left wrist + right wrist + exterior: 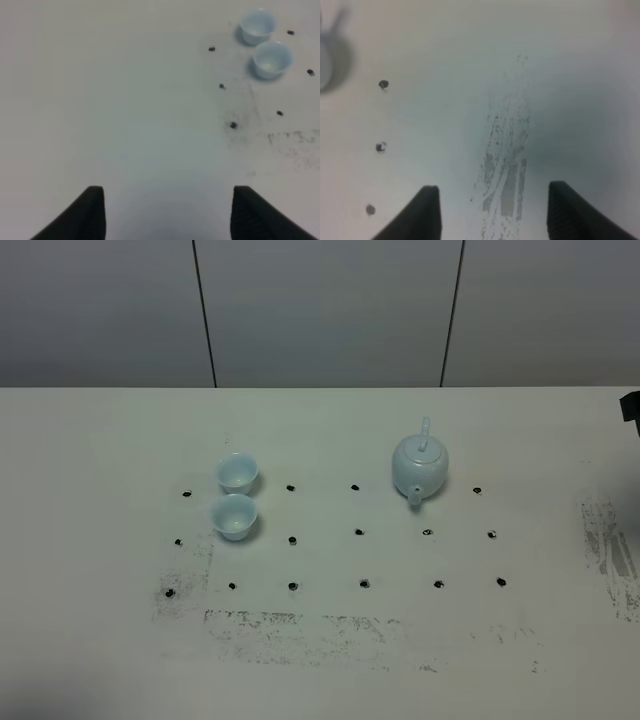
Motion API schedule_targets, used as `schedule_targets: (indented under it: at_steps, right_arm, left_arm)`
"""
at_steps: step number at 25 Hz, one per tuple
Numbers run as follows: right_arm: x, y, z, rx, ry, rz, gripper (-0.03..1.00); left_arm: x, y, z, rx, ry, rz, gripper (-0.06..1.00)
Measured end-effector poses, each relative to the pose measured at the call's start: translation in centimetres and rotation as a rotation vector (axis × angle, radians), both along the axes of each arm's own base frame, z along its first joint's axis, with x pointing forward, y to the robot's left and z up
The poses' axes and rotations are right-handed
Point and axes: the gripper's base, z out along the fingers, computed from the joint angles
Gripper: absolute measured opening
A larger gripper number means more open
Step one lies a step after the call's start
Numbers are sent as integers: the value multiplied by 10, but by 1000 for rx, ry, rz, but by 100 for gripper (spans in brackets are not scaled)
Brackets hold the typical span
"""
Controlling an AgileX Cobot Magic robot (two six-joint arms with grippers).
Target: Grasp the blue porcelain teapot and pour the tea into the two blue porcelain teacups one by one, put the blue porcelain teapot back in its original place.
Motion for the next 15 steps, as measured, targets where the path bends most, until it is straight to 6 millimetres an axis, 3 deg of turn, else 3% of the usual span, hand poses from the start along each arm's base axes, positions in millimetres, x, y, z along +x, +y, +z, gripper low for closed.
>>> schedule_targets:
  at_steps: [5,15]
  right_arm:
    - [0,2,1,23,-4,-2,45]
    - [2,6,2,31,-28,5,45]
  left_arm:
    - [-38,-6,-24,-39,38,12,51]
    - [-66,-4,-78,-16,17,59,51]
